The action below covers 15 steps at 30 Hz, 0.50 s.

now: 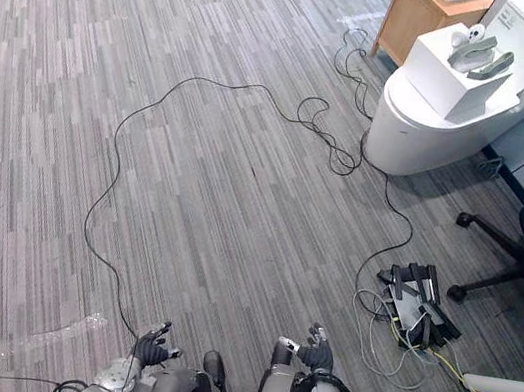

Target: Organize washtable

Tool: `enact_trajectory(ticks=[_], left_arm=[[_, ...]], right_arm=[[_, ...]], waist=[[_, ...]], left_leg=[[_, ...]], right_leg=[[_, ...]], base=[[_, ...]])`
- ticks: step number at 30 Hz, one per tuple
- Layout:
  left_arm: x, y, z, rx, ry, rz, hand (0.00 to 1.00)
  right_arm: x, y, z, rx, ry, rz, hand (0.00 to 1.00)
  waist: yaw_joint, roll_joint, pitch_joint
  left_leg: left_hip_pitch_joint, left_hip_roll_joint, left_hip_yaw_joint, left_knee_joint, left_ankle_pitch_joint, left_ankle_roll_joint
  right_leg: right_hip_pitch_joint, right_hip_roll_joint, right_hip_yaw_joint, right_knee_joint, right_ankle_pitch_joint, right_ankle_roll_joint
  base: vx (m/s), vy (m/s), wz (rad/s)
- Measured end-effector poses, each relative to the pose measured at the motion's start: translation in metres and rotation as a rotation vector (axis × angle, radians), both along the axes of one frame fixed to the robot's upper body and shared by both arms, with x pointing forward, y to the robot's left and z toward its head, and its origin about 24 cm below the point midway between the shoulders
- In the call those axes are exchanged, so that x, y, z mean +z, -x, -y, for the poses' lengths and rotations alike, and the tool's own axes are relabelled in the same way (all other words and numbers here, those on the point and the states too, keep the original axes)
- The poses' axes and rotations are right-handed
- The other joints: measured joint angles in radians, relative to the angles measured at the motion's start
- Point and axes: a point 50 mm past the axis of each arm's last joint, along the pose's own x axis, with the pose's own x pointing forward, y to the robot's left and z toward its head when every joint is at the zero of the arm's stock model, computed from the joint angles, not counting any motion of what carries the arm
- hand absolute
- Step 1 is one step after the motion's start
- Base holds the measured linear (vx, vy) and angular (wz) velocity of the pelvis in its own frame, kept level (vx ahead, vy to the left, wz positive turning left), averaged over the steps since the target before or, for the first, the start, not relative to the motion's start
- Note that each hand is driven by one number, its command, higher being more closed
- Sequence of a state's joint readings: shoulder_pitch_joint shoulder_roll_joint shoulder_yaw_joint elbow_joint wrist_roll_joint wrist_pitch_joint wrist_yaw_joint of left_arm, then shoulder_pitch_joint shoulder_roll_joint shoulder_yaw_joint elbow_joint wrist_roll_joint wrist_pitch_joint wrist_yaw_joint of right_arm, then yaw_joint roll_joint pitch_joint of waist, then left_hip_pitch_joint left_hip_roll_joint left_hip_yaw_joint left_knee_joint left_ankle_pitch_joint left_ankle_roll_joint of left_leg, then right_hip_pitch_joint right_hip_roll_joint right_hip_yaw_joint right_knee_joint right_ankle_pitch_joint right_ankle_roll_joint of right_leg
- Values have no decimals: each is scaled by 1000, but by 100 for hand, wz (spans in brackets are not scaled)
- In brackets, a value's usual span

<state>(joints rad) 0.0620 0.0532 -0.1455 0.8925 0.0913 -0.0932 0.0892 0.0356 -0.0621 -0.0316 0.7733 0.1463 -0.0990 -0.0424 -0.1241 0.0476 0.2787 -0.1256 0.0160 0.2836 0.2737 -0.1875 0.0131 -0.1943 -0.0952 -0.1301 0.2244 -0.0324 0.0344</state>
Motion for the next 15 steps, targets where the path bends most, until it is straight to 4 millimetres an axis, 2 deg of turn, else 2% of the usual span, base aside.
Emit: enact_trajectory(ticks=[2, 6, 9, 15], left_arm=[[0, 1, -5, 0, -13, -4, 0], [-4, 7, -12, 23, -31, -32, 0], [-5, 9, -14, 34, -31, -40, 0], [-9, 21, -23, 82, -43, -73, 0]], right_arm=[[-3, 3, 0, 1, -1, -17, 0], [-17, 20, -1, 36, 5, -122, 0], [-21, 26, -6, 155, 44, -161, 0], [-22, 27, -14, 332, 126, -181, 0]], waist=[[2, -5, -7], [5, -27, -48], [29, -35, -77], [38, -38, -118]], left_leg=[[0, -2, -16, 1, 6, -6], [13, -2, -76, 2, 25, 17], [37, -3, -104, -5, 31, 25], [49, -15, -172, -13, 45, 21]], right_leg=[[21, 1, -10, -14, 5, 7], [67, 5, -62, -21, 12, 9], [107, 10, -66, -38, 8, 9], [155, 7, -93, -58, 2, 11]], base=[[-21, -13, 19], [44, -26, 36], [56, -7, 31], [0, -4, 33]])
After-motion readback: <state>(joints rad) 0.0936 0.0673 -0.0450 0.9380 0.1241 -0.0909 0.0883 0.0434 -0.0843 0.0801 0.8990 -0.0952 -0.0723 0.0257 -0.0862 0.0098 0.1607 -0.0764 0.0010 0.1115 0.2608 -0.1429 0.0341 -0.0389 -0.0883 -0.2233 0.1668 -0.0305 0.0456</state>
